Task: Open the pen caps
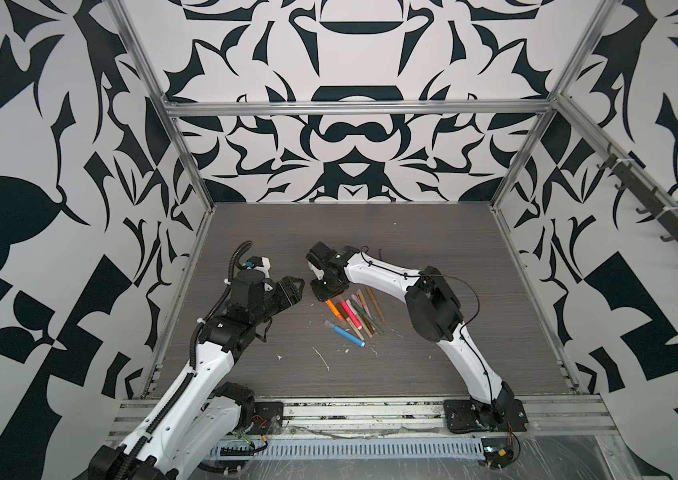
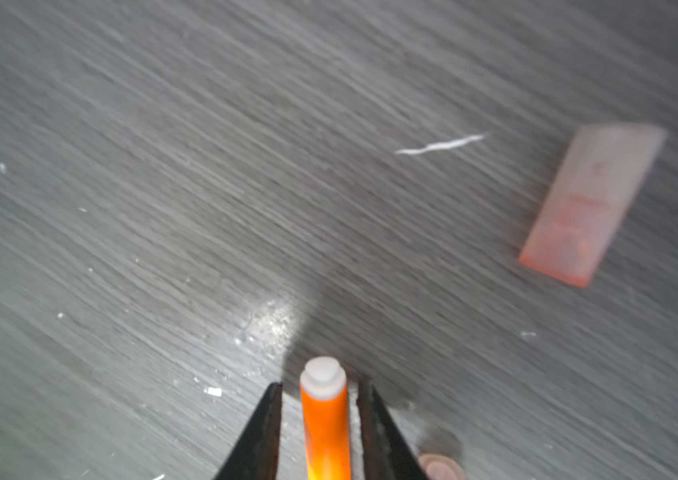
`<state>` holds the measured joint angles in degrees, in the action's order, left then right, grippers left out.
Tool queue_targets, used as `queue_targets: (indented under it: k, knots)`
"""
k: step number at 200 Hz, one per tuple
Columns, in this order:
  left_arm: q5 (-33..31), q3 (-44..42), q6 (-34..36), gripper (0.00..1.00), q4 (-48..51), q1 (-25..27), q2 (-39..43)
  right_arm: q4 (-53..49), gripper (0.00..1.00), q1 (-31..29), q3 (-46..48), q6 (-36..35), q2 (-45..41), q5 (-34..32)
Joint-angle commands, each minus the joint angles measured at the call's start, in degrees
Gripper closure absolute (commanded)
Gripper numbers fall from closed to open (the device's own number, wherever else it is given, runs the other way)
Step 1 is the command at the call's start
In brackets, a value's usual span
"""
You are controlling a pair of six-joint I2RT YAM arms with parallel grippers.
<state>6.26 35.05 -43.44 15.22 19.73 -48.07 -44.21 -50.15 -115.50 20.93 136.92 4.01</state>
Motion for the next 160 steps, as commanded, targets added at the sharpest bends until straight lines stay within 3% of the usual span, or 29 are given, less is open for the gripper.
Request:
queue_targets:
  k: [1,25,57,91,131,160]
  knots:
    - [0.32,-1.23,0.90,0.28,1.29,-0.32,1.01,-2.58,0.74,-0.56,-2.53,0.63,-0.62,-1.86]
    - [0.28,-1.13,0.81,0.28,1.85,-0.41,1.62,-1.58,0.83,-0.70,-2.83,1.44,-1.16,-1.93]
    - [-0.06,-0.99,0.86,0.28,2.78,-0.40,2.72,-0.60,0.85,-0.66,-3.17,0.89,-3.87,-3.91]
    - [2.79,-0.20,1.60,0.28,1.91,-0.30,2.26,0.77,0.88,-0.41,-0.98,-0.37,-10.97,-10.17]
    - [7.60,0.06,-1.95,0.29,-4.64,1.61,-2.89,8.30,0.97,2.96,14.10,2.66,-26.86,-14.03]
    - [10.74,-1.96,-12.21,0.29,-18.67,5.59,-10.44,20.74,1.00,10.14,34.77,13.23,-42.91,-10.25]
